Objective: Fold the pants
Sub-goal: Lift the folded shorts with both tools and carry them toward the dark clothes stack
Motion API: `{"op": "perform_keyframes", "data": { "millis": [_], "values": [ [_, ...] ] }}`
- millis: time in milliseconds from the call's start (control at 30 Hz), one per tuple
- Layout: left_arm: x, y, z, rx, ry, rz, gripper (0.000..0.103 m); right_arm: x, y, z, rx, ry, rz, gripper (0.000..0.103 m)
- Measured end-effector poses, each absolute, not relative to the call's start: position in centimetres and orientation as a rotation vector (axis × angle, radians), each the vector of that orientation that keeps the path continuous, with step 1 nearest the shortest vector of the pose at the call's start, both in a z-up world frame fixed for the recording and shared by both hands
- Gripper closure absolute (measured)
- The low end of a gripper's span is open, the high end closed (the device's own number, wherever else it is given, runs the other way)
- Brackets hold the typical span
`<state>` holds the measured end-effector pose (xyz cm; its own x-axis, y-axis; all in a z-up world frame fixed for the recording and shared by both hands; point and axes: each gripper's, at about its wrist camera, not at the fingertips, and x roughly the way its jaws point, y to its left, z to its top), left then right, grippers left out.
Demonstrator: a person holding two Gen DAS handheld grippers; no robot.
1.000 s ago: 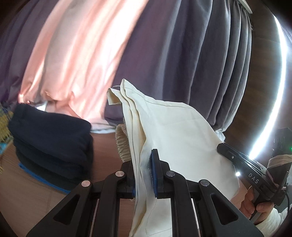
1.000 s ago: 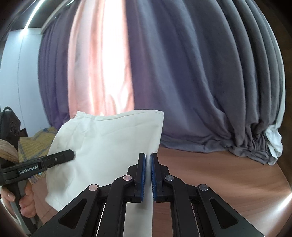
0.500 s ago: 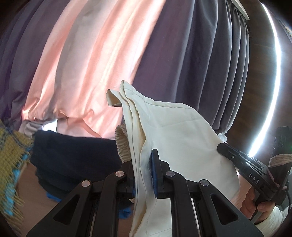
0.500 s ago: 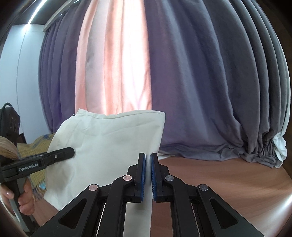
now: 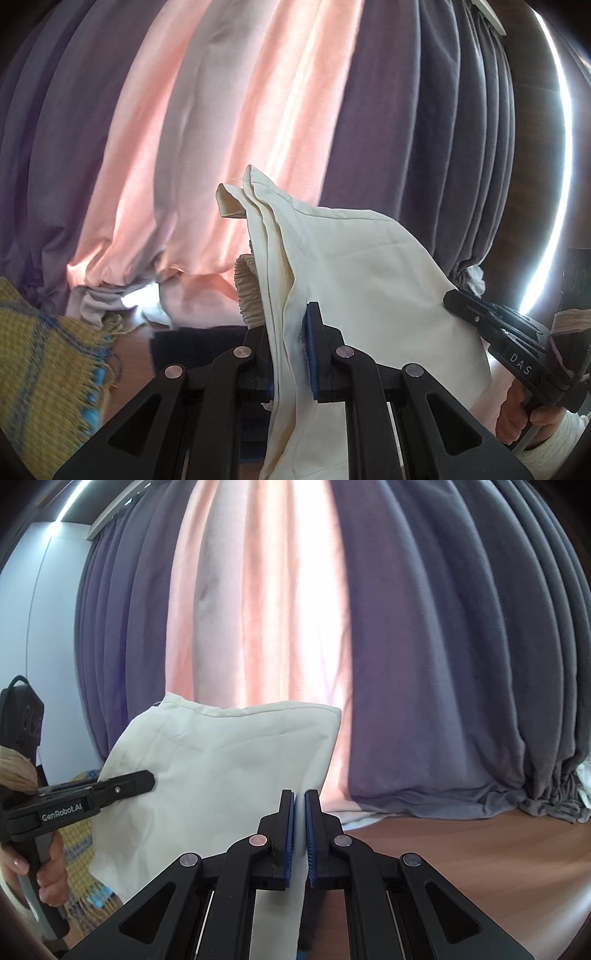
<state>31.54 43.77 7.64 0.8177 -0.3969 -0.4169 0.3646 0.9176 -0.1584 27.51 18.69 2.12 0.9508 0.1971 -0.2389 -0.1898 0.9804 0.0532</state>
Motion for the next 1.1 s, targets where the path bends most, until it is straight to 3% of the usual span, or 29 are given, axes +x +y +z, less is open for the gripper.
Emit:
{"op": "perform_keyframes", "data": {
  "millis": [667,900,1100],
  "values": [
    [38.2,48.0,0.7,-0.105,0.638,-0.369,0.088,35.4,23.3,-4.9,0.026,0.462,0.217,0.096],
    [38.0,48.9,0.9,-0.086,0.632,-0.311,0.074,36.1,23.4,-6.0,0.014,0.496,0.192,0.095],
    [38.0,49.6,0.5,-0.061,0.636,-0.271,0.072,36.7,22.7,-6.7,-0.013,0.543,0.09,0.095]
  ]
}}
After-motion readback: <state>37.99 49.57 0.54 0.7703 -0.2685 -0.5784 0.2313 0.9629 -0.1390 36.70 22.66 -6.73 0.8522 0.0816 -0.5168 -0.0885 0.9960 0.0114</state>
